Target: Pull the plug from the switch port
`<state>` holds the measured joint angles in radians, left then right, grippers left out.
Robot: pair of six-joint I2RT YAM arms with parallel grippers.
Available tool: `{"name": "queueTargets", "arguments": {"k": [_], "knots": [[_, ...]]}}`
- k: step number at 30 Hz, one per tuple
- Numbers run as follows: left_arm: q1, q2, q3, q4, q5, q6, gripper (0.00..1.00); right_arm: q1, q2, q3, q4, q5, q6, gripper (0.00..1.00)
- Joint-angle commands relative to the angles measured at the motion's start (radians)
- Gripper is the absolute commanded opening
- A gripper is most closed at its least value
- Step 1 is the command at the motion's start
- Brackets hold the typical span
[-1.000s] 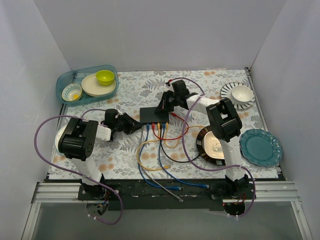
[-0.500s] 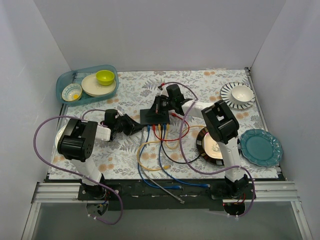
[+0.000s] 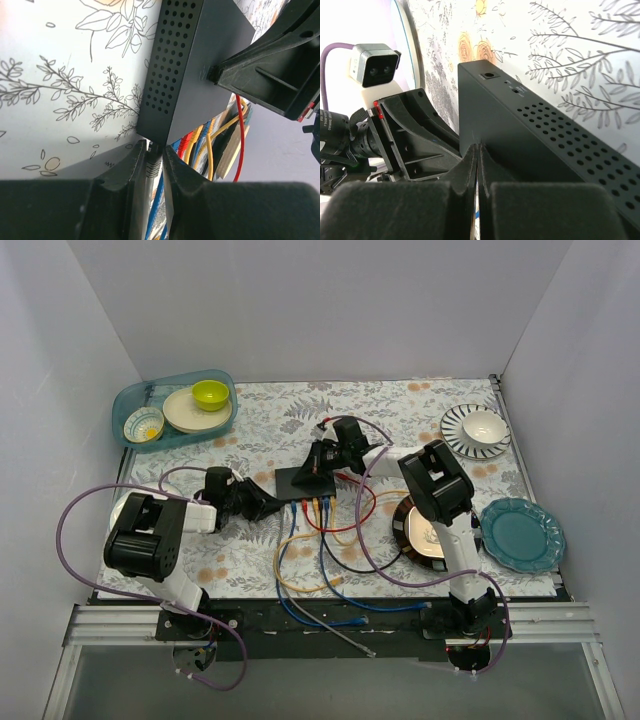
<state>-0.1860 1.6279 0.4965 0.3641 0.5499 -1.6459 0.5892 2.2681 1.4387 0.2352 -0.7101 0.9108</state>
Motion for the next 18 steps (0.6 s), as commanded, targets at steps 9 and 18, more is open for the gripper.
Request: {"name": "queueTargets", "arguments": {"k": [9, 18], "knots": [[-0.004, -0.082, -0.052, -0.132, 0.033, 0.041, 0.00, -0.008, 0.048, 0.020, -0.160, 0.132, -0.128, 0.01], [-0.006, -0.025, 0.076, -0.218, 0.022, 0.123, 0.00, -0.055, -0.061, 0.187, -0.273, 0.393, -0.233, 0.01]]}}
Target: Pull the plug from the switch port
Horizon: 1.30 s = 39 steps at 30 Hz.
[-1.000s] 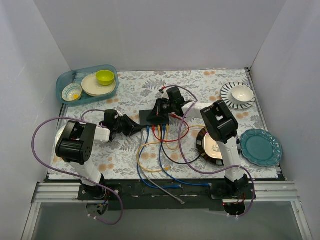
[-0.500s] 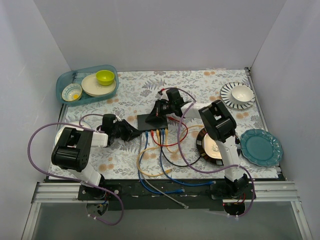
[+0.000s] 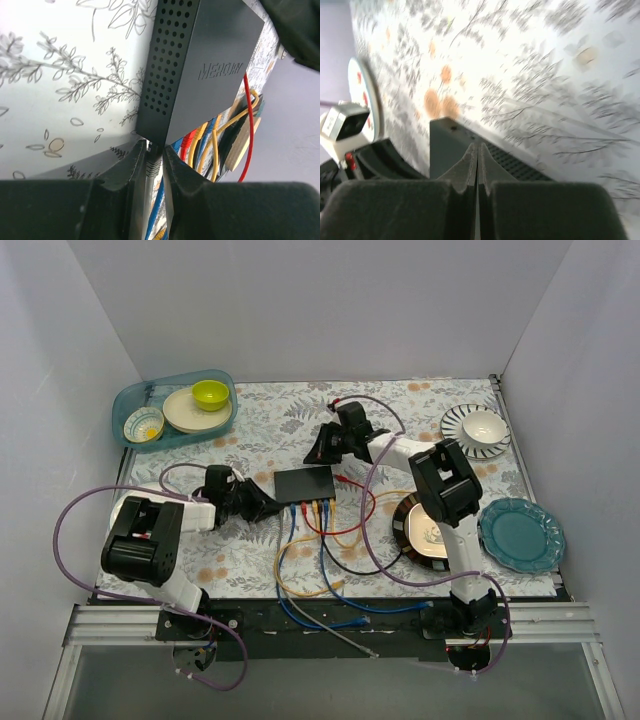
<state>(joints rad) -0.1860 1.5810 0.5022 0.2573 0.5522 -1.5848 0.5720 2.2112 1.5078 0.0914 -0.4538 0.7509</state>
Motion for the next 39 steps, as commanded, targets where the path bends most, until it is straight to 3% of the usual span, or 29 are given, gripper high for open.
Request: {"name": "queueTargets", "arguments": {"k": [1, 6, 14, 25, 30, 32, 33, 34, 36, 39], "knots": [[-0.006, 0.049, 0.085, -0.116, 0.028, 0.065, 0.00, -0.044, 0.034, 0.177, -0.162, 0.133, -0.076, 0.01], [-0.009, 0.161, 0.212, -0.139, 0.074, 0.085, 0.00, -0.070, 0.076, 0.206, -0.245, 0.148, -0.108, 0.01], [-0.050, 0.280, 0.334, -0.135, 0.083, 0.080, 0.00, -0.118, -0.007, -0.016, -0.236, 0.176, -0.145, 0.01], [-0.122, 0.389, 0.423, -0.015, 0.123, -0.003, 0.00, -0.136, -0.157, -0.167, -0.228, 0.210, -0.159, 0.01], [-0.122, 0.381, 0.418, 0.045, 0.120, -0.030, 0.00, -0.144, -0.365, -0.311, 0.002, 0.348, -0.139, 0.05], [-0.122, 0.381, 0.407, 0.103, 0.136, -0.050, 0.00, -0.146, -0.439, -0.369, 0.169, 0.267, -0.122, 0.22], [-0.122, 0.384, 0.401, 0.121, 0.144, -0.063, 0.00, -0.144, -0.443, -0.360, 0.182, 0.212, -0.107, 0.32], [-0.122, 0.387, 0.400, 0.140, 0.152, -0.082, 0.00, -0.144, -0.418, -0.339, 0.150, 0.090, -0.102, 0.34], [-0.122, 0.404, 0.404, 0.171, 0.167, -0.099, 0.00, -0.136, -0.378, -0.270, 0.102, -0.015, -0.102, 0.32], [-0.122, 0.424, 0.418, 0.183, 0.190, -0.104, 0.00, -0.123, -0.338, -0.293, 0.074, -0.074, -0.119, 0.16]]}}
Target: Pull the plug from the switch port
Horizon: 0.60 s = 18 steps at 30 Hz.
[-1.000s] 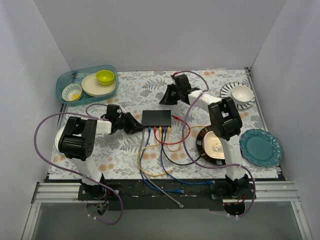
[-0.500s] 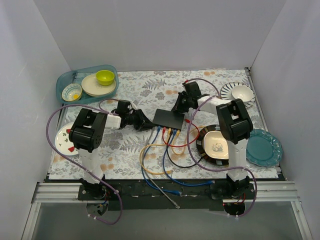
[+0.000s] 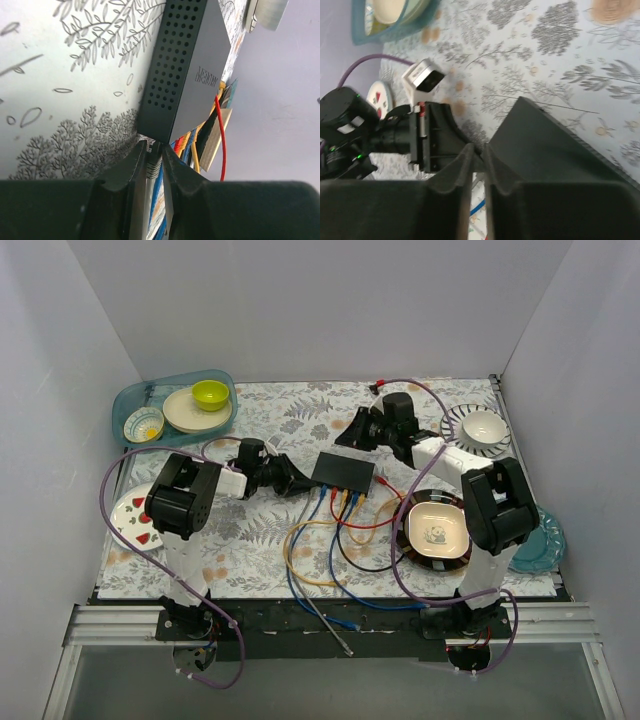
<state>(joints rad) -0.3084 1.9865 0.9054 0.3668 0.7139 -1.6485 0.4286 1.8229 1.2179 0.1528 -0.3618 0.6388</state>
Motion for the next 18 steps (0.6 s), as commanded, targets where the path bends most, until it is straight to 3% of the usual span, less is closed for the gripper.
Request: {"name": "queueTargets", "arguments": {"k": [1, 6, 18], "knots": [[0.002, 0.023, 0.030, 0.064, 0.032, -0.030, 0.00, 0.027, 0.053, -0.008, -0.007, -0.137, -0.022, 0.12], [0.002, 0.037, 0.052, 0.024, 0.041, 0.004, 0.00, 0.050, 0.095, 0.032, -0.211, -0.002, -0.177, 0.01], [0.000, 0.054, 0.032, 0.009, 0.061, 0.026, 0.00, 0.035, 0.223, 0.005, -0.176, -0.046, -0.122, 0.01]]}}
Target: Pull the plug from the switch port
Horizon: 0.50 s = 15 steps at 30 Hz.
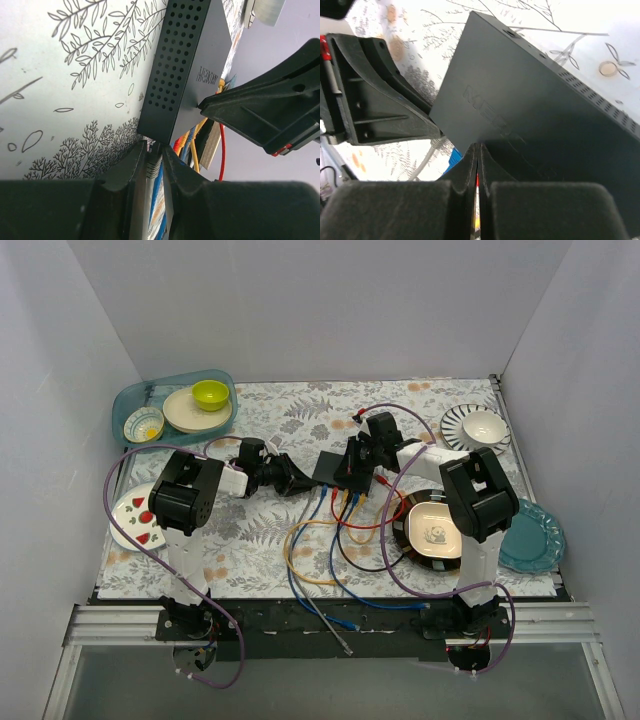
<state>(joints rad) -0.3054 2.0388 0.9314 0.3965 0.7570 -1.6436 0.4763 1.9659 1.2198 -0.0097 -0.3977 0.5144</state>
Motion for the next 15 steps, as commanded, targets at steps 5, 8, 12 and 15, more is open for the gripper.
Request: {"name": "queueTargets", "arguments": {"k": [5, 8, 12, 15], "knots": [[0.005, -0.003, -0.029, -0.010, 0.045, 0.022, 0.00, -0.028, 0.143, -0.026, 0.032, -0.064, 0.044, 0.01], [0.017, -0.002, -0.069, 0.047, 0.076, -0.018, 0.00, -0.036, 0.174, -0.069, 0.094, -0.108, 0.094, 0.01], [0.032, -0.002, -0.117, 0.134, 0.139, -0.076, 0.00, -0.048, 0.211, -0.101, 0.161, -0.161, 0.136, 0.01], [0.034, -0.011, -0.123, 0.110, 0.142, -0.062, 0.00, -0.050, 0.223, -0.076, 0.140, -0.153, 0.130, 0.01]]}}
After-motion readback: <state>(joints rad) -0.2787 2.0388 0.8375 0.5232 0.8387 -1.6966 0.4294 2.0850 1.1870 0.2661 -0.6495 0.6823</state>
